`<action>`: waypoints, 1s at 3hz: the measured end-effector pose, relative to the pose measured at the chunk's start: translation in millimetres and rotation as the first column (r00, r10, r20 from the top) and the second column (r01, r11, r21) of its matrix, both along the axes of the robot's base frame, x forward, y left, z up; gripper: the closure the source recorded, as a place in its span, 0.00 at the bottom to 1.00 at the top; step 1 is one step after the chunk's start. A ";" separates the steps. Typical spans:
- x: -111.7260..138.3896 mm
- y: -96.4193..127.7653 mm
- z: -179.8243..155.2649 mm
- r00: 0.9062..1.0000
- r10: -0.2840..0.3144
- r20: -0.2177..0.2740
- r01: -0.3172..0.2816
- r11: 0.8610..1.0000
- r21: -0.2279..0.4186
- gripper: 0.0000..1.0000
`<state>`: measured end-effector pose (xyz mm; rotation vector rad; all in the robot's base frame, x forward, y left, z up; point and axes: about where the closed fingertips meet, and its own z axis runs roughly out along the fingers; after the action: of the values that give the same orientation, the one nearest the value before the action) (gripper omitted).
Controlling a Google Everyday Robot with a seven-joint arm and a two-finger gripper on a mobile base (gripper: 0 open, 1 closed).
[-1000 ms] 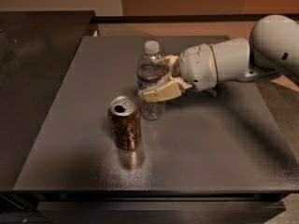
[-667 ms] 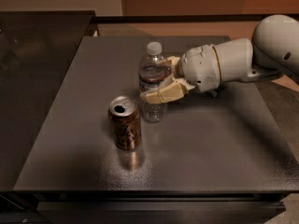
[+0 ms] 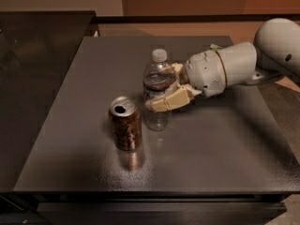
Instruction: Move water bottle near orange can
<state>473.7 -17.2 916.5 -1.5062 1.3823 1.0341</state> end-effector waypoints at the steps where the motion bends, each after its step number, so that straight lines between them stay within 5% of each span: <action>1: -8.7 0.7 -2.7 0.999 0.045 -0.024 -0.045 0.999 -0.003 0.82; 3: -18.2 6.3 -7.2 0.993 0.118 -0.009 -0.118 0.993 -0.009 0.36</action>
Offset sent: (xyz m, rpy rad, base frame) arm -0.0223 0.0027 -0.0060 -0.0076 0.0189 0.1381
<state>455.5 -10.8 909.3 -1.6077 1.3183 1.1086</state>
